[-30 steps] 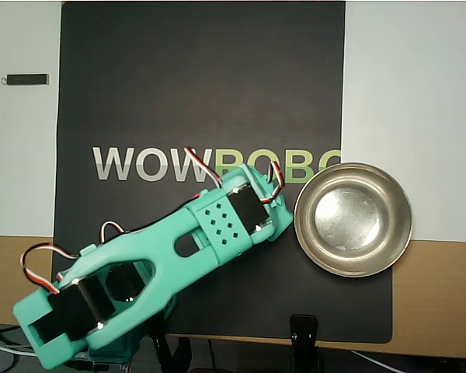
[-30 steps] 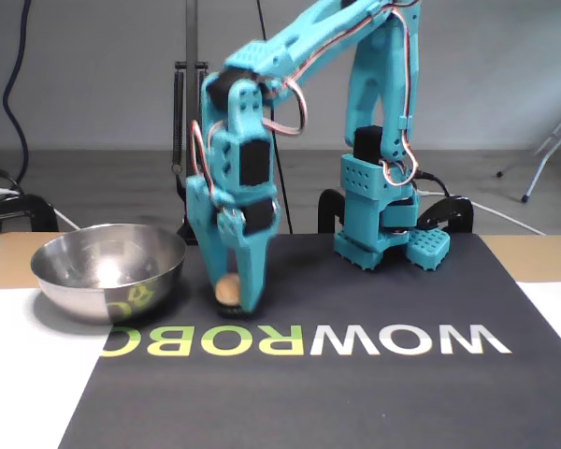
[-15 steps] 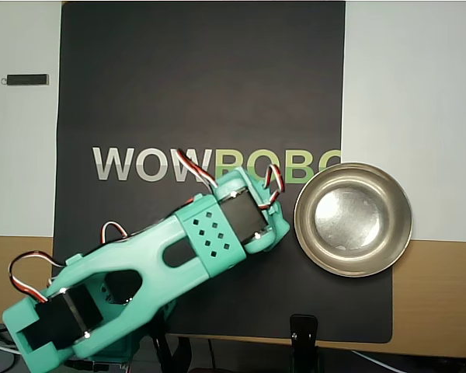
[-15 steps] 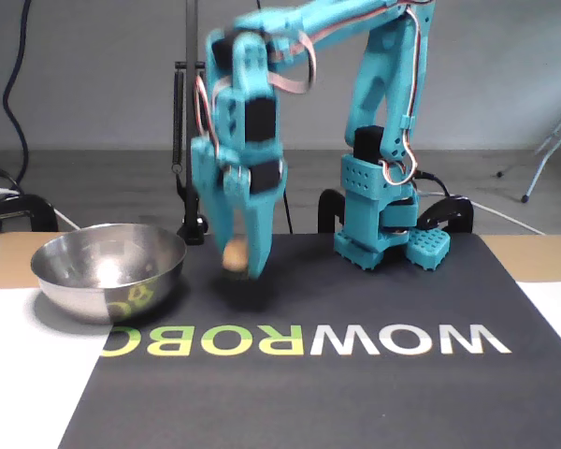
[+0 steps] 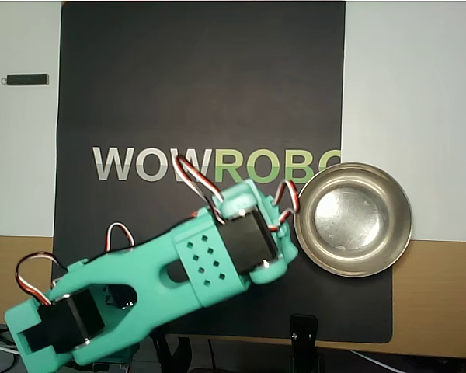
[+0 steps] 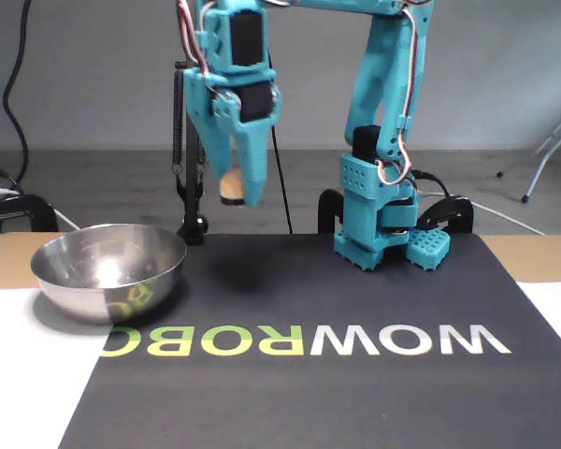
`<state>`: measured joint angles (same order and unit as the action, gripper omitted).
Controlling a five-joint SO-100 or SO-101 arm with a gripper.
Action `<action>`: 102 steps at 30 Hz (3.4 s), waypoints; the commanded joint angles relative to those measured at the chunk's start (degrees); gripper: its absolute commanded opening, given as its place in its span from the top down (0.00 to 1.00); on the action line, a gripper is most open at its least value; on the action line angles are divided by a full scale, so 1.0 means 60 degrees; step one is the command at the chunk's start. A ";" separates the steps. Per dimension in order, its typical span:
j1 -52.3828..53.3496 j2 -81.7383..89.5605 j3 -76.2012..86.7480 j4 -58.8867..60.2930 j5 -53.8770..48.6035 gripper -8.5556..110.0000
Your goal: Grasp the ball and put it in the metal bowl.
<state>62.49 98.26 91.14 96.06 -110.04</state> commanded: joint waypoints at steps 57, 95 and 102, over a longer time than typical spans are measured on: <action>0.0937 -0.5698 -0.6694 -0.0015 1.4106 0.74; 0.1274 -0.8130 -0.8716 -0.0015 1.4268 0.74; 0.1260 -0.8145 -0.8701 -0.0029 1.4268 0.74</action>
<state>70.22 49.04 41.40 96.15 -24.43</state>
